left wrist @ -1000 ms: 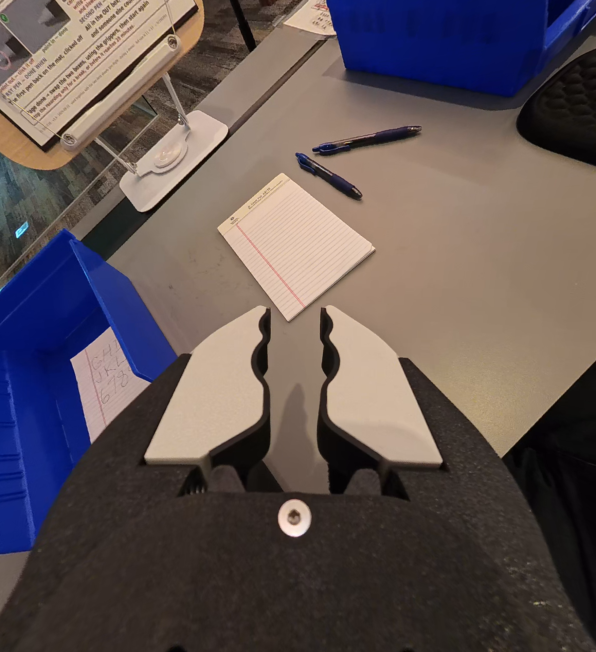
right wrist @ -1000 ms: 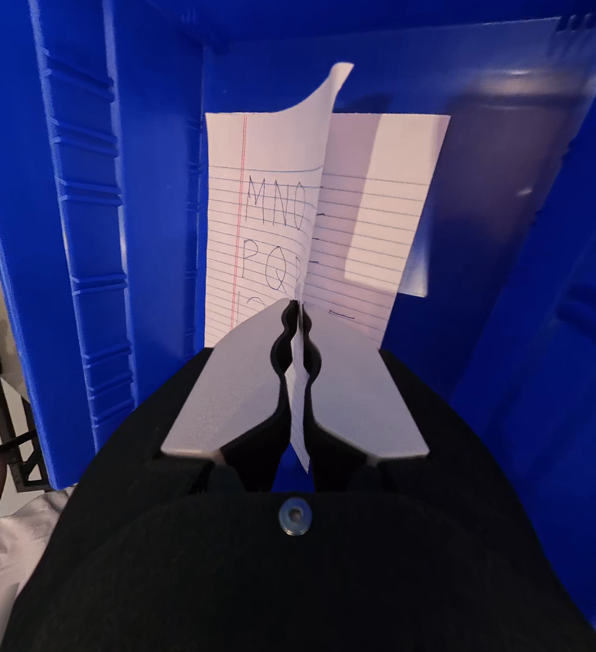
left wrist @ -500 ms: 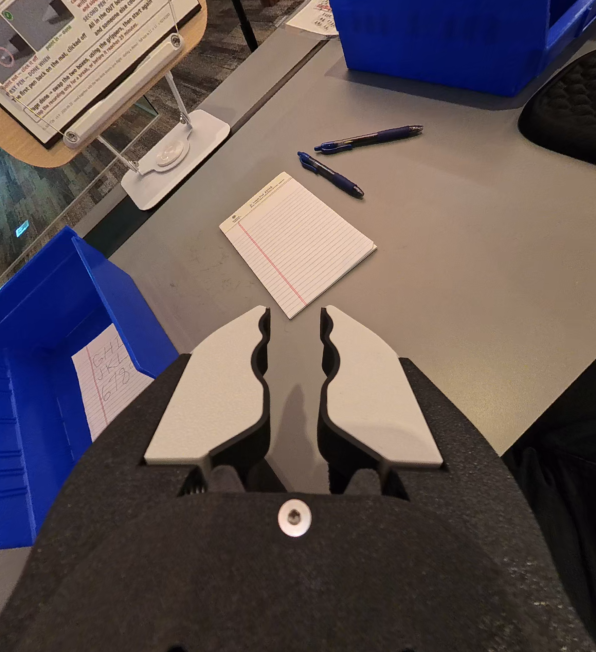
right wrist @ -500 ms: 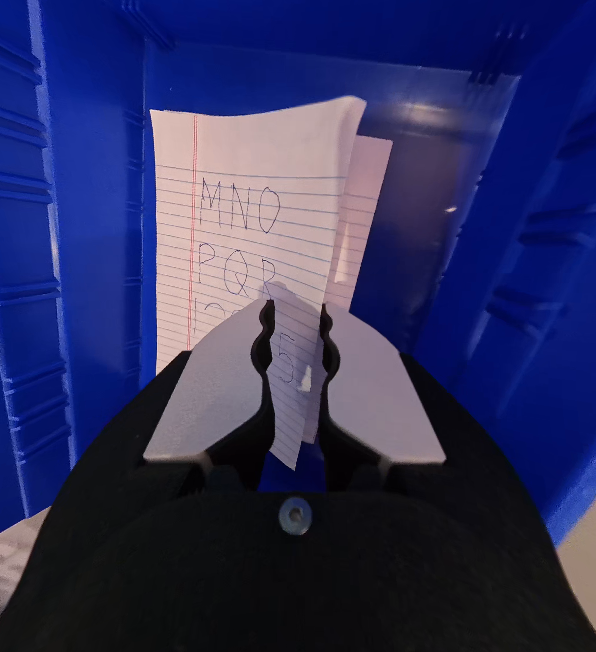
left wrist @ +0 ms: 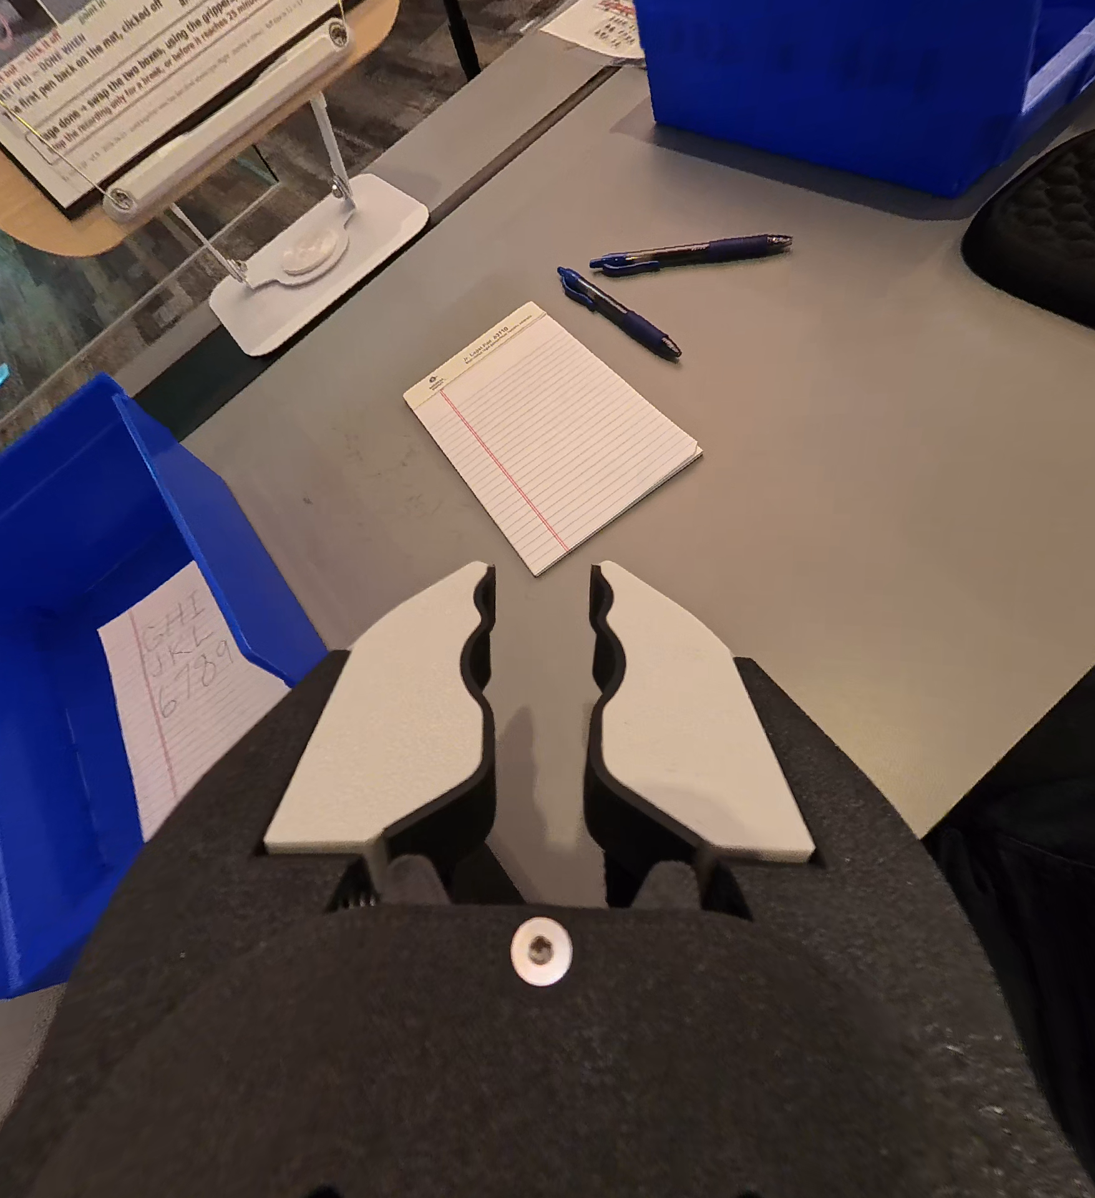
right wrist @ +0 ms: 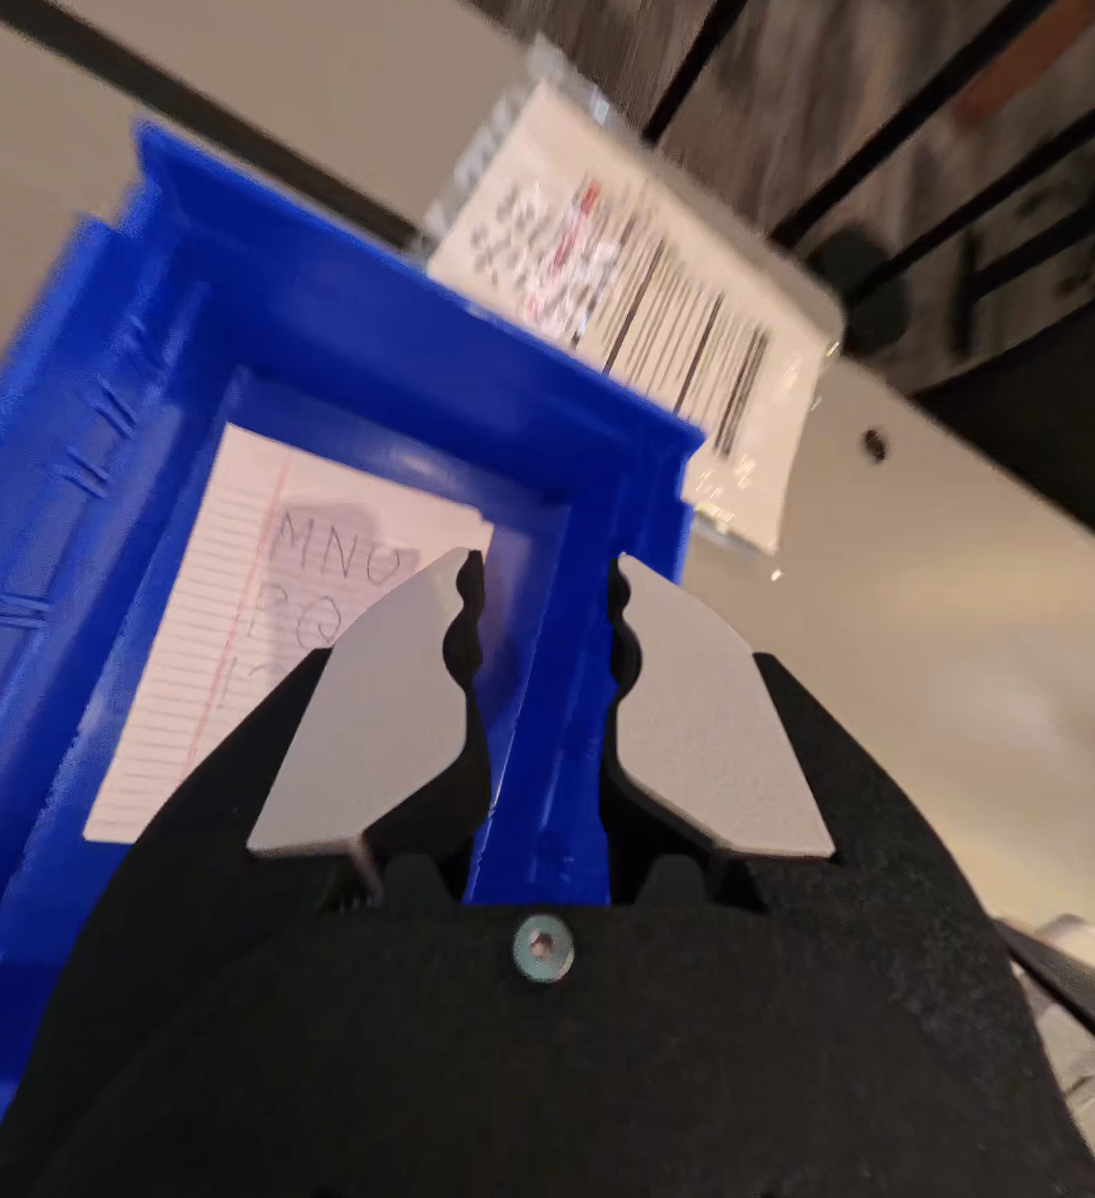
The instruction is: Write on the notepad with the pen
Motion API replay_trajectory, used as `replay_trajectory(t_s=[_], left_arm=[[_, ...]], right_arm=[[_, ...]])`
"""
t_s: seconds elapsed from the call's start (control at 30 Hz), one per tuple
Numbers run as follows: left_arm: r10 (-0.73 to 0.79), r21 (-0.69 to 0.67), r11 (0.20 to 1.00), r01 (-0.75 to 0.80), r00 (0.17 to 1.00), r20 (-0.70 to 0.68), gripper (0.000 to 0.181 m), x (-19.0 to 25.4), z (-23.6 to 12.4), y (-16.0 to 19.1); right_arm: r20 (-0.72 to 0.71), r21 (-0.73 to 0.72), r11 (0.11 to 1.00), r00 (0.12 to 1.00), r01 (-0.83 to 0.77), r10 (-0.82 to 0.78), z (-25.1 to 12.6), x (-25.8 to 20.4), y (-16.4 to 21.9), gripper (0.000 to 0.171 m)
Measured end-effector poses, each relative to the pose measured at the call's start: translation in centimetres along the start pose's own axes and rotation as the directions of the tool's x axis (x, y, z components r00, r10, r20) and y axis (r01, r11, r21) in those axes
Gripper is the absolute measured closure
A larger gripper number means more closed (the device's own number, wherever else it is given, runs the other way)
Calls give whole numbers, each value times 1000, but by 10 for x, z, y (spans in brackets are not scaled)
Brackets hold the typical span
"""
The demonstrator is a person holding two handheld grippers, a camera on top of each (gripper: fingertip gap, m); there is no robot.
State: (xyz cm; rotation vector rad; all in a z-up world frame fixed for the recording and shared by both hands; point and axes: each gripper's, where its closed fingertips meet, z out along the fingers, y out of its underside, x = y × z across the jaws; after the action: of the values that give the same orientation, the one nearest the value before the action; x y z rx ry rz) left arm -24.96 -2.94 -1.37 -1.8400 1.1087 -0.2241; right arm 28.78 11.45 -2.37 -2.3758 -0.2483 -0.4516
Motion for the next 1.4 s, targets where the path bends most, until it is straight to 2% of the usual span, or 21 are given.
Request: replay_trajectory(t_s=[0.1,0.3,0.53,0.73,0.93,1.03,1.1,1.17,1.27,1.33,1.4], left_arm=[[-31,-11,999,31,999,-24,154,-2,9,3],[-89,-54,995,85,992,-93,153,5,46,7],[-126,-74,990,118,985,-119,153,14,101,4],[-104,-80,992,98,992,-73,154,8,129,2],[-91,-104,991,85,995,-46,154,-1,148,1],[-98,-132,987,87,992,-75,155,3,157,3],[-105,-144,985,90,990,-99,156,8,162,5],[-102,-151,985,83,987,-121,160,15,165,8],[-91,-138,988,74,988,-122,162,19,167,10],[-103,-165,983,81,987,-127,162,21,170,16],[-132,-209,973,102,982,-135,162,21,175,26]], right_arm=[[11,134,991,1000,19,-20,-40,-11,-37,135],[229,367,930,971,-18,-71,-111,-78,-94,136],[448,433,901,876,-34,-182,-141,-170,-108,135],[514,445,894,832,-48,-211,-144,-206,-104,135],[549,468,879,810,-92,-207,-146,-212,-113,137],[660,440,896,700,-68,-271,-145,-238,-113,137],[751,382,924,572,31,-330,-135,-265,-103,134],[808,314,941,484,130,-336,-117,-287,-94,134],[868,222,951,401,217,-294,-88,-316,-93,134],[909,167,957,340,237,-243,-72,-334,-97,134],[928,114,956,315,270,-199,-52,-348,-98,134]])
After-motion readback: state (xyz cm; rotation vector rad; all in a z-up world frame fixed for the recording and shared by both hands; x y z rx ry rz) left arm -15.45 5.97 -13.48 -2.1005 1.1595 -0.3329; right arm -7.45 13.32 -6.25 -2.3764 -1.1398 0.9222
